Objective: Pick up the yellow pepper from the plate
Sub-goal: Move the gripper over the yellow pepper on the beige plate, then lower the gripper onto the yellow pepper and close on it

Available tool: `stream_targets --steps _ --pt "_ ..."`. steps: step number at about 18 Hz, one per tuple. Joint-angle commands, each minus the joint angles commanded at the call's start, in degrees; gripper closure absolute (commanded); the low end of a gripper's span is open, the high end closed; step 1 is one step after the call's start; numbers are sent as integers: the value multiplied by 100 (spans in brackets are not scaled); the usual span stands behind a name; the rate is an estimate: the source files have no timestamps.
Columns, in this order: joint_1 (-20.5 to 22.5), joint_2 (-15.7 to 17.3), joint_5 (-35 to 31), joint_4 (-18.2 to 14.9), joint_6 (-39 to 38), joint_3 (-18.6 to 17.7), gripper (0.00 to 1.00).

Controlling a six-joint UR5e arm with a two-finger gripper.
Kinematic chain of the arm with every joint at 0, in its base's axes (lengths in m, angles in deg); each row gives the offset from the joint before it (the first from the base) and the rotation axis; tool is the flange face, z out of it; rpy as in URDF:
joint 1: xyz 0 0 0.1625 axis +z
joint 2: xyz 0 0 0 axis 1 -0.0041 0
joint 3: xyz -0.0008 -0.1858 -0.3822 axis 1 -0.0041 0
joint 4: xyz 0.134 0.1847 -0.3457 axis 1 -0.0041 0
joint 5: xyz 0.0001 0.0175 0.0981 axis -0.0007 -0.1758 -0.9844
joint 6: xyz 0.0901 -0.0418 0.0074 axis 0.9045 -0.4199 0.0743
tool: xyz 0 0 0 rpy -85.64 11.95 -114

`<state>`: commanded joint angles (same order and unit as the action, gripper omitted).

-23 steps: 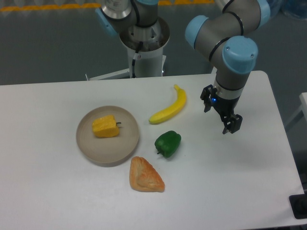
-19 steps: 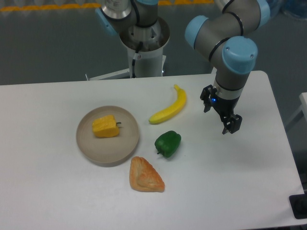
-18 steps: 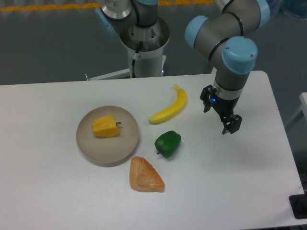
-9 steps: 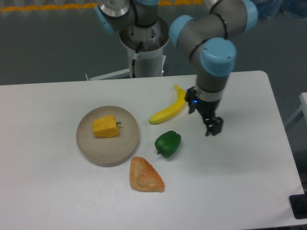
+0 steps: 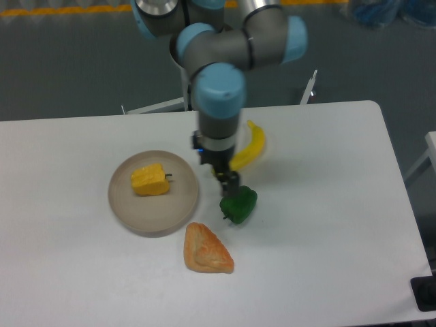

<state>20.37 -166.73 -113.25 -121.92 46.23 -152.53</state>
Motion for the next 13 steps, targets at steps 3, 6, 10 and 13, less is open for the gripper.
stream_targets --steps 3,6,10,13 --pt "-299 43 0 17 -237 -281 0" --pt "-484 0 0 192 -334 -439 0" --pt "-555 -18 0 755 -475 -800 0" --pt "-695 -27 0 773 -492 -844 0"
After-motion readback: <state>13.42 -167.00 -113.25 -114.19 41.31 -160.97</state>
